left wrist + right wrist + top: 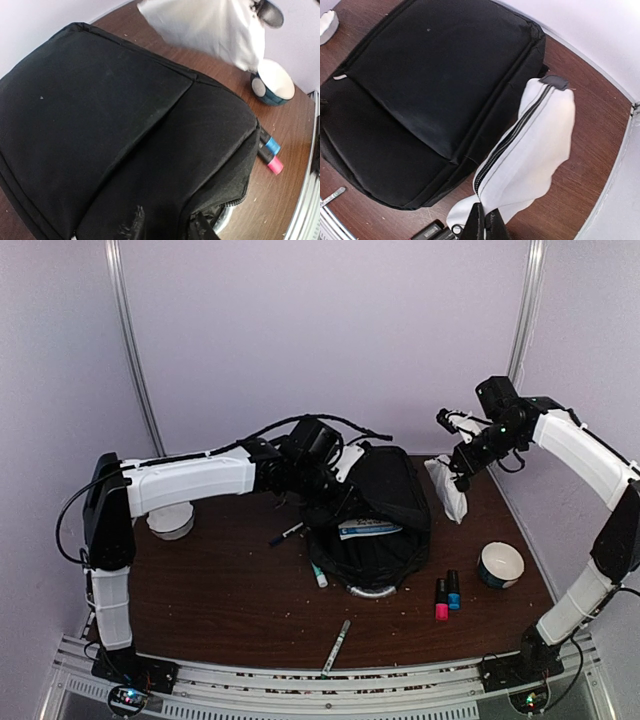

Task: Pack the student bag
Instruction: Pick up the pencil case from the corner of the board, then place the largest pocket of the bag in the student bag, then place the pencil case at the center of the board.

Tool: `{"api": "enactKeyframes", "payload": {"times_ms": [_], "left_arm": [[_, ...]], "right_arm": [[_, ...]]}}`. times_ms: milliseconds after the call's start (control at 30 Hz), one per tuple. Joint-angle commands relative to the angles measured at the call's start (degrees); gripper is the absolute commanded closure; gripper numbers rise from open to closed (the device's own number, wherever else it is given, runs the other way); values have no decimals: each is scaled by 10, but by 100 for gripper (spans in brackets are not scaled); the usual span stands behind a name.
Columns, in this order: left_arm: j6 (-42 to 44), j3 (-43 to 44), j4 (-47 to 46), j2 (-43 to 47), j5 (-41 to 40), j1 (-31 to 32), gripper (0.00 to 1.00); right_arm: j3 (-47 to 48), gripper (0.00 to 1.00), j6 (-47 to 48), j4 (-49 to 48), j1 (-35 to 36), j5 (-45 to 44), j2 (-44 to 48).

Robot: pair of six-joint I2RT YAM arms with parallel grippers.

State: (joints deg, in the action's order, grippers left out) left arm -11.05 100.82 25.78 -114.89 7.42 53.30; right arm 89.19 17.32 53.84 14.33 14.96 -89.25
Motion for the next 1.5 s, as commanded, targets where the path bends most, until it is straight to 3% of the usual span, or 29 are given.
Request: {"api": "enactKeyframes", "payload": {"times_ms": [0, 133, 233, 400, 567, 700, 867, 1100, 1233, 1467], "left_arm": [[23, 20, -16, -6, 17, -4, 61], [30, 0, -34, 14, 60, -4, 40], [27, -83, -123, 69, 73, -4, 26], [4, -169, -187, 133, 46, -11, 15], [-27, -256, -209, 208, 32, -28, 14], [-19, -318, -181, 294, -30, -42, 14], [-24, -360, -85, 404, -174, -54, 15], [-50, -433, -75, 492, -221, -69, 15], [-54, -447, -82, 497, -231, -72, 15], [-47, -449, -94, 477, -223, -78, 15]], "right_arm": [[50, 100, 9, 12, 5, 126, 33], [80, 100, 44, 48, 26, 192, 37], [84, 100, 64, 72, 47, 250, 43], [84, 100, 70, 74, 116, 273, 49], [113, 100, 71, 89, 178, 308, 18], [139, 100, 67, 87, 234, 323, -28], [208, 100, 57, 86, 300, 347, -107], [271, 100, 44, 84, 370, 380, -196], [220, 100, 38, 67, 373, 380, -210], [45, 100, 45, -14, 345, 343, -213]]}}
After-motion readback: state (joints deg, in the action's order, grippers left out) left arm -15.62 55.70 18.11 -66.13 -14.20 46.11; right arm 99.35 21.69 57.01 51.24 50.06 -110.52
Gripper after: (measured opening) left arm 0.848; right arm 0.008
